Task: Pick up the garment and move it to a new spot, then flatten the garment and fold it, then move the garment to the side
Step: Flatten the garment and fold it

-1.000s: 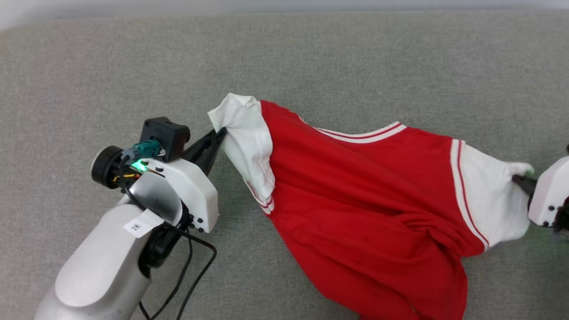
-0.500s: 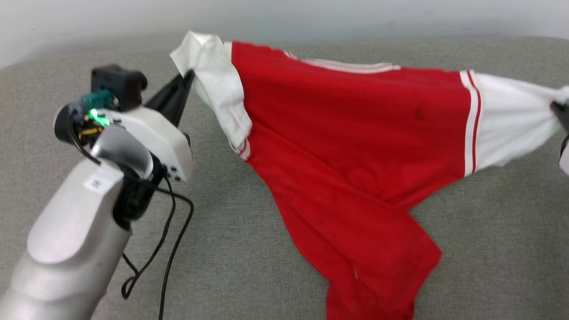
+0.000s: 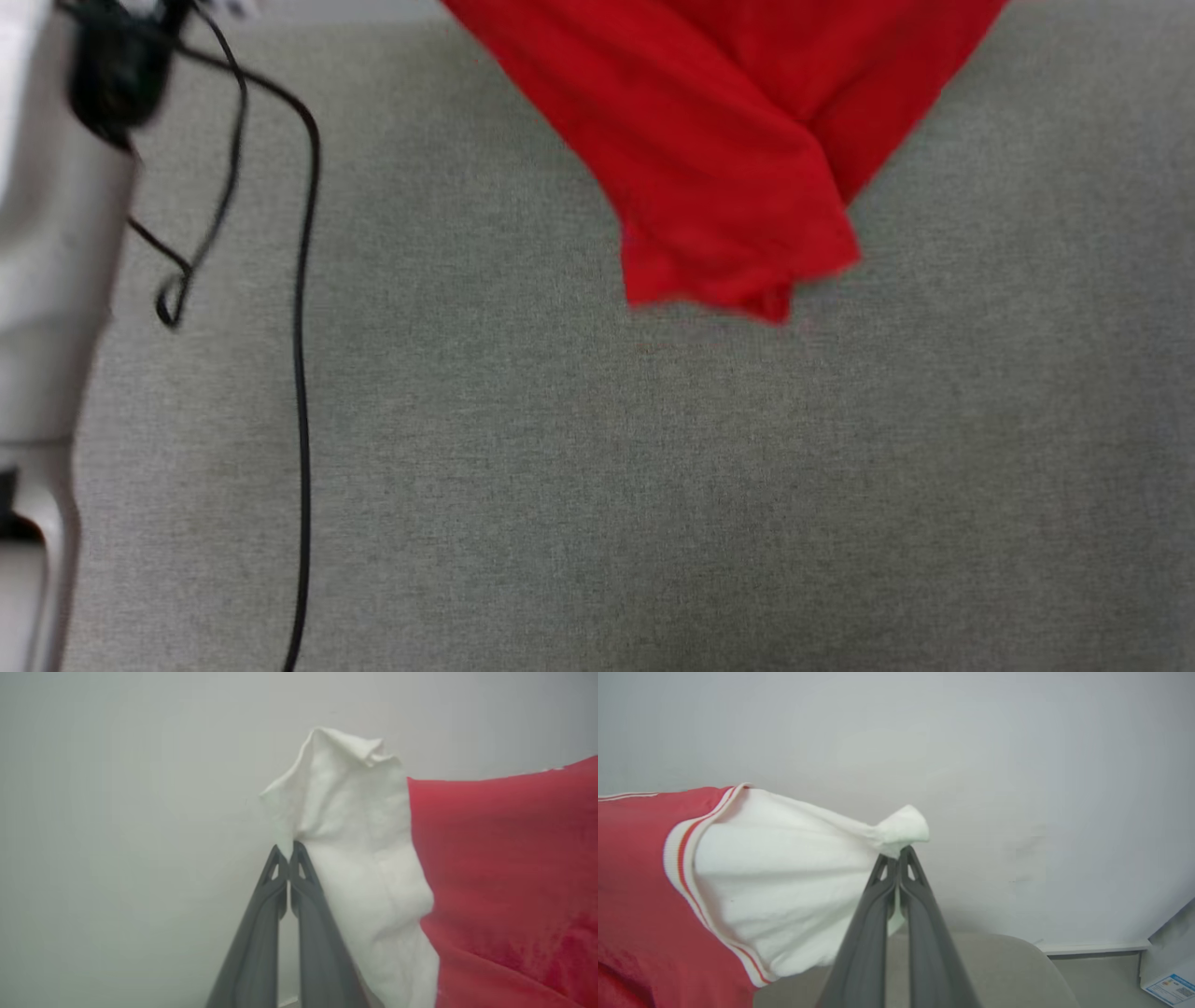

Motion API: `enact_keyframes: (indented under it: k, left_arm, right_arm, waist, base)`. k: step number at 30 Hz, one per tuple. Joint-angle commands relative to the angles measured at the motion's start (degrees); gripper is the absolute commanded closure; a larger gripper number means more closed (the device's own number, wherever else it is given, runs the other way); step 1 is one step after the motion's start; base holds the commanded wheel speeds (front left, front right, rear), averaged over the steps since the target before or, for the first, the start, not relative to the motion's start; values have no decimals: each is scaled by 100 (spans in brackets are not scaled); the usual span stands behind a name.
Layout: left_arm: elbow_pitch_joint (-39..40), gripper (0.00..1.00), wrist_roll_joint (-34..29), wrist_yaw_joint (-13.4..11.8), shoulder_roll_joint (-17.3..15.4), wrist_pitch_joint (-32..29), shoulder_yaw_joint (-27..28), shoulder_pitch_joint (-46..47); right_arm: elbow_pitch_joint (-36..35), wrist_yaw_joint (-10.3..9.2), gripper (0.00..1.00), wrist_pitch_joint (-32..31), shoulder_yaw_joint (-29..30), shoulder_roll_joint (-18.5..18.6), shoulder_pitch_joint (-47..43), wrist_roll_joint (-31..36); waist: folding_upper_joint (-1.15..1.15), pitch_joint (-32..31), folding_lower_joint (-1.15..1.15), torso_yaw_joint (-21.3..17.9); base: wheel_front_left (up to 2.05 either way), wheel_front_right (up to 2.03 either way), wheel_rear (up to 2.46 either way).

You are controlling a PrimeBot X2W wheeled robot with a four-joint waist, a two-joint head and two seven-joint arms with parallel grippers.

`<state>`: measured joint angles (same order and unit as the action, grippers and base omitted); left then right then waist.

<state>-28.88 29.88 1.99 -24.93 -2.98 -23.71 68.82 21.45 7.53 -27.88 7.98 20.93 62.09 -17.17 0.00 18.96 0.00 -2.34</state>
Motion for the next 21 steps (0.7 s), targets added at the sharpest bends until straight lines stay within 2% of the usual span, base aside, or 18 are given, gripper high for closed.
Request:
enact_keyframes:
  k: [1,12,21]
  left_arm:
    - [-114,100,-47,-6,-66,102,71,268]
    - [-1079,100,-527,178,-270,1037,134,2390]
    - [-1989,100,-365,373,-166,1392,124,2776]
  right_arm:
    - [61,-8,100,98,18,-42,255,93]
    - [681,-9,100,954,-112,-168,2519,418]
    - [1376,-9,100,1392,-688,-266,3156,271]
  waist:
    - [0,279,0,-31]
    - [0,1307,0,-143]
    - [0,1884,0,-150]
  base:
    - [0,0,0]
    - [0,0,0]
    - [0,0,0]
